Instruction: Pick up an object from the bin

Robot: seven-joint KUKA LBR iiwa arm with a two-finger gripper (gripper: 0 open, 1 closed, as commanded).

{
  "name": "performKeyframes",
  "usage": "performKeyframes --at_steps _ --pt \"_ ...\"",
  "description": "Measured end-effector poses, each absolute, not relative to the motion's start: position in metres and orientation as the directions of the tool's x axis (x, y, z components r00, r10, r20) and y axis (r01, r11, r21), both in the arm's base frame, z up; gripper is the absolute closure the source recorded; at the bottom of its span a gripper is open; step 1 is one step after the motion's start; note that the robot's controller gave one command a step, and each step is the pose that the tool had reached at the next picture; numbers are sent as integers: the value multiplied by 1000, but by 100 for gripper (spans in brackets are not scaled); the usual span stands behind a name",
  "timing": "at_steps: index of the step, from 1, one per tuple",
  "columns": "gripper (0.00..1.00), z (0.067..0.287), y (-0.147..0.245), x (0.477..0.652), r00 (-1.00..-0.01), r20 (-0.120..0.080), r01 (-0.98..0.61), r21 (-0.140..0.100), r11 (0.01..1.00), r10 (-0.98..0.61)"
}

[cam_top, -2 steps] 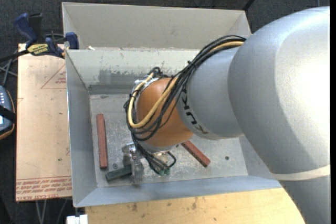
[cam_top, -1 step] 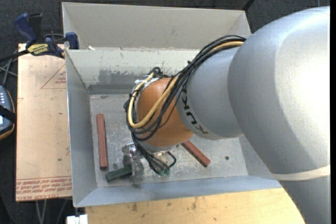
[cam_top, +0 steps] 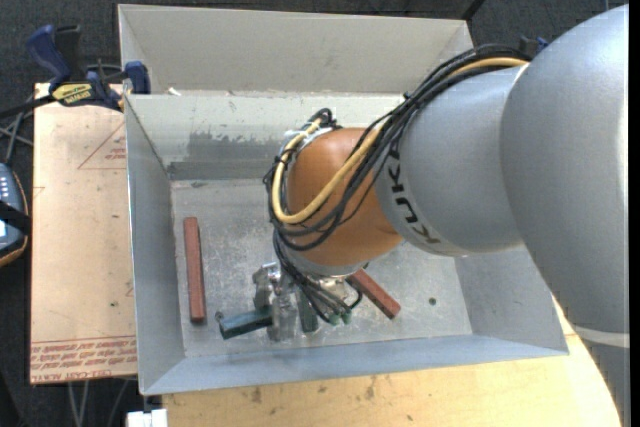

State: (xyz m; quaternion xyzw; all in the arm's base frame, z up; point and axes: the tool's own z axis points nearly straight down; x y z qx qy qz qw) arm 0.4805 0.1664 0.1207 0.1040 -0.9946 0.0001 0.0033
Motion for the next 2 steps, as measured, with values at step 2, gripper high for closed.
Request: performKeyframes --at_steps 2 --pt "100 251 178 493 -973 -2 -232 1 973 -232"
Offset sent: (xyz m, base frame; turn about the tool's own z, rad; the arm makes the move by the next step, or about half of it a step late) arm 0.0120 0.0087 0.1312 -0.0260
